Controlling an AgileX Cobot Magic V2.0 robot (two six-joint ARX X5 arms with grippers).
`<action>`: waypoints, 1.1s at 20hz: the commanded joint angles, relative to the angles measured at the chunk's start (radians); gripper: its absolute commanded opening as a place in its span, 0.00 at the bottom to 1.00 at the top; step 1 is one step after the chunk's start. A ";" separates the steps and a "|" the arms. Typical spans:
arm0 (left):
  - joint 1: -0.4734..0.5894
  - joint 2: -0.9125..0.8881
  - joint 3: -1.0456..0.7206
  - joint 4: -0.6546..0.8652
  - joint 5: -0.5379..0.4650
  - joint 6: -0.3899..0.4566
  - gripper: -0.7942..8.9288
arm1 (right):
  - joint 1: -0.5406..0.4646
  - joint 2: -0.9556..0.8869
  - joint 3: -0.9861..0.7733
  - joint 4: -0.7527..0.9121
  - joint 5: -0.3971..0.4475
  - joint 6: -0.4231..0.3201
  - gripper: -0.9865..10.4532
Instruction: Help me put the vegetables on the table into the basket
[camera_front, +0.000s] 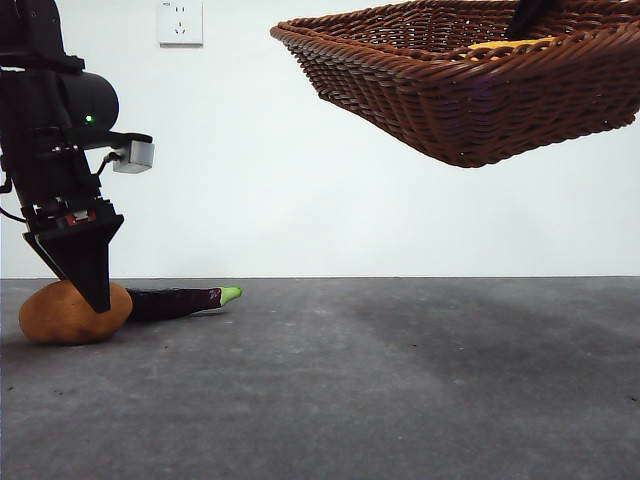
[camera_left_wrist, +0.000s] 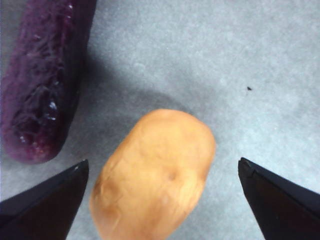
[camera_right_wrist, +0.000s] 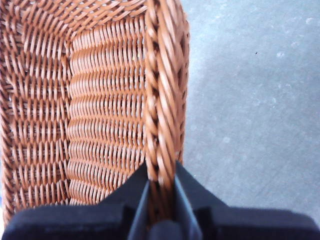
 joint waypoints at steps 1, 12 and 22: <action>0.004 0.034 -0.005 0.006 0.007 0.010 0.59 | 0.000 -0.005 -0.002 0.012 -0.018 0.003 0.08; 0.004 0.055 -0.005 -0.050 0.007 -0.031 0.15 | 0.000 -0.005 -0.002 0.015 -0.018 0.004 0.08; 0.004 -0.175 -0.004 -0.142 0.174 -0.189 0.08 | 0.001 0.021 -0.003 -0.035 -0.013 0.012 0.08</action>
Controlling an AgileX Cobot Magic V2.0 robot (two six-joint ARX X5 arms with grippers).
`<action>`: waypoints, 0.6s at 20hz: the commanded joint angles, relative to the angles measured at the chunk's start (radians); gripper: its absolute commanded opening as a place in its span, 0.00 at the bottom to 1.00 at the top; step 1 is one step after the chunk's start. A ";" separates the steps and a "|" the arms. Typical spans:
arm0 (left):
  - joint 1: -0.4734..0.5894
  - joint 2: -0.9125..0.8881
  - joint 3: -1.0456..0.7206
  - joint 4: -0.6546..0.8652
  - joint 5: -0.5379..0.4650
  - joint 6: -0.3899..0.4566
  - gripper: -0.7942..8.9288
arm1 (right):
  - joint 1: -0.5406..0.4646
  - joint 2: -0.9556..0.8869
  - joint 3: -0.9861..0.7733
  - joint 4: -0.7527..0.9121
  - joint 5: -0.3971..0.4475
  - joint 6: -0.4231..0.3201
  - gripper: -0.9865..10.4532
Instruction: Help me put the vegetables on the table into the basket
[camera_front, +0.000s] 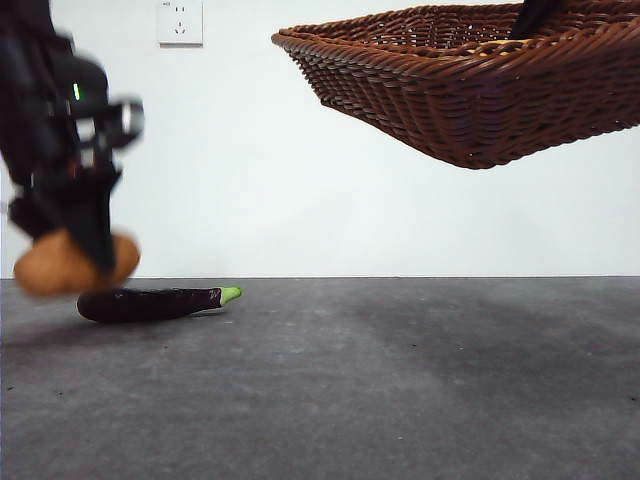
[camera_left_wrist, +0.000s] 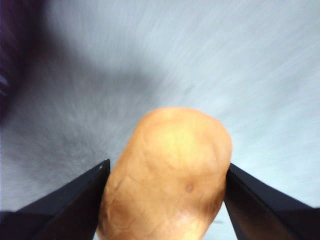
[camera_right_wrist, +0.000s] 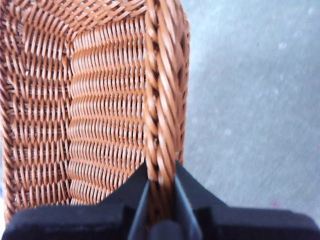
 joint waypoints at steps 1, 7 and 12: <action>0.000 -0.140 -0.002 -0.011 0.061 -0.050 0.08 | 0.002 0.031 -0.003 -0.010 -0.014 0.011 0.08; -0.071 -0.526 -0.002 -0.004 0.170 -0.134 0.08 | 0.042 0.145 -0.003 -0.003 -0.019 0.069 0.08; -0.256 -0.618 -0.002 0.005 0.163 -0.207 0.08 | 0.180 0.230 -0.003 0.045 -0.018 0.121 0.08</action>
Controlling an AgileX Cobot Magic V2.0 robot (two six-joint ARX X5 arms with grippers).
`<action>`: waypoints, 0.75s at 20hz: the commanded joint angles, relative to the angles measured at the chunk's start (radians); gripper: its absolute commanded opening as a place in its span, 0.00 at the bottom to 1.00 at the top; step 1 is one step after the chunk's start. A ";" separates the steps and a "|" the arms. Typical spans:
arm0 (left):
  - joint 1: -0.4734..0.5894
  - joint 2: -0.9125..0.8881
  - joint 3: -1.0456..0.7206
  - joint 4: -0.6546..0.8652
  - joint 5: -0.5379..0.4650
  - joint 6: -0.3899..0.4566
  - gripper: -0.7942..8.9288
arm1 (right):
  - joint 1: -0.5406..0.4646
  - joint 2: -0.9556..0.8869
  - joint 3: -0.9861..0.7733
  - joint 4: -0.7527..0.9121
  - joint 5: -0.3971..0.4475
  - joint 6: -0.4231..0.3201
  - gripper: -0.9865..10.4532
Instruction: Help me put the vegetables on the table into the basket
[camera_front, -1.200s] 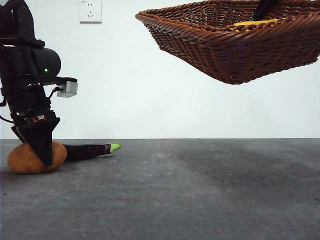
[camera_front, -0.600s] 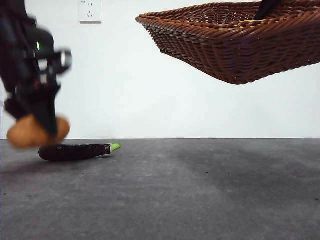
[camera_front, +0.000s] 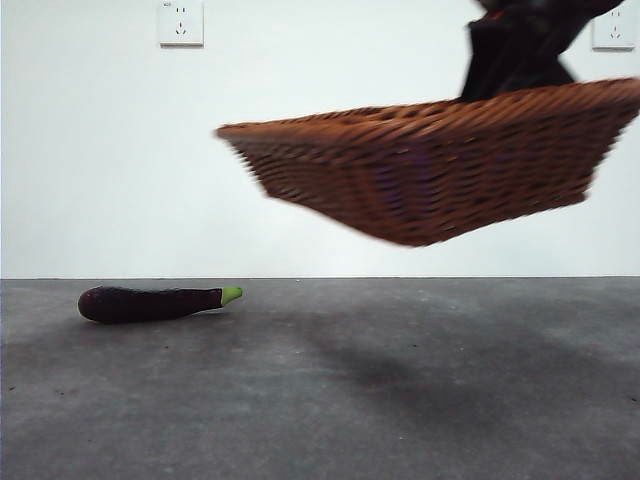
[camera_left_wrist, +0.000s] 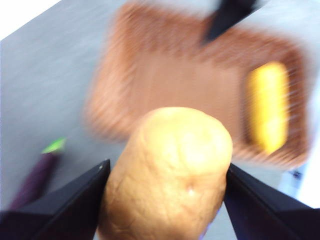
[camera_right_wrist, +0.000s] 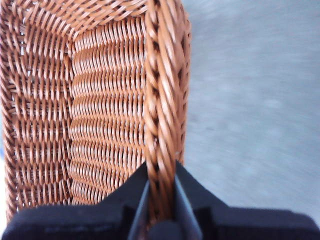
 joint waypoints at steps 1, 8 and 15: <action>-0.089 0.022 -0.003 0.009 -0.030 -0.042 0.08 | 0.061 0.019 -0.003 0.034 -0.016 0.052 0.08; -0.351 0.274 -0.003 0.098 -0.121 -0.098 0.07 | 0.167 0.030 -0.003 0.109 0.020 0.114 0.08; -0.390 0.466 -0.003 0.108 -0.205 -0.190 0.08 | 0.165 0.030 -0.003 0.109 0.042 0.109 0.08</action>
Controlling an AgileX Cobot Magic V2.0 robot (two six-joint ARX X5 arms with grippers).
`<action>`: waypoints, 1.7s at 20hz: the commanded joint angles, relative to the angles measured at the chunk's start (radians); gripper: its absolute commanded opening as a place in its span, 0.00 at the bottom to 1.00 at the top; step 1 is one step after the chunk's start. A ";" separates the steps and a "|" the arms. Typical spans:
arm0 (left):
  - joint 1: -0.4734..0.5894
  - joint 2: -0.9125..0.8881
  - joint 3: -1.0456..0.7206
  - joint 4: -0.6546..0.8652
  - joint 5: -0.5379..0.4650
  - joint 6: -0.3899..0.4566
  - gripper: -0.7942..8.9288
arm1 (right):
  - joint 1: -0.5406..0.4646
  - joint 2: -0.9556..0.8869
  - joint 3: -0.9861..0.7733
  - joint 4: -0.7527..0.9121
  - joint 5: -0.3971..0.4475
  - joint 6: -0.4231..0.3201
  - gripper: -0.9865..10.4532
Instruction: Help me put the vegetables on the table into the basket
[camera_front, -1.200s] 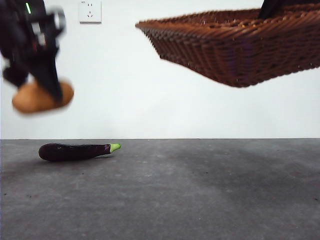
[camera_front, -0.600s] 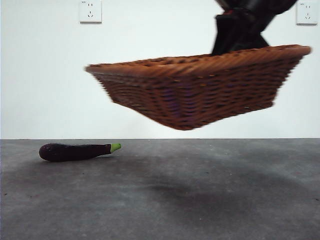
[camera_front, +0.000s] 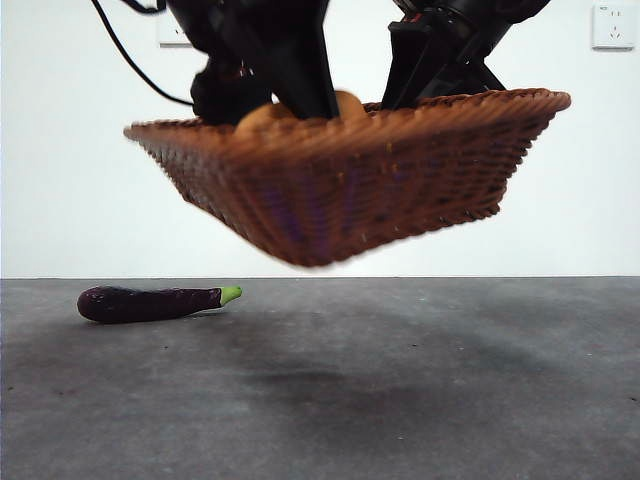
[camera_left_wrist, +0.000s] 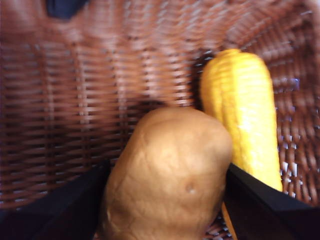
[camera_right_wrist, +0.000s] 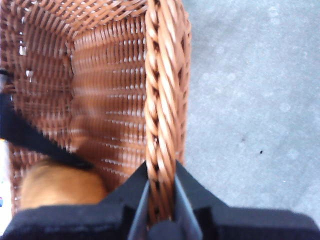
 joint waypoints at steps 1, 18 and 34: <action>-0.001 0.019 -0.003 0.001 0.000 -0.077 0.10 | 0.000 0.006 -0.003 0.019 -0.015 0.010 0.08; 0.334 -0.240 0.071 -0.011 -0.087 0.079 0.54 | -0.106 -0.053 -0.002 -0.042 -0.038 -0.056 0.08; 0.621 0.370 0.246 0.145 -0.004 0.426 0.54 | -0.257 -0.192 -0.002 -0.081 -0.098 -0.175 0.08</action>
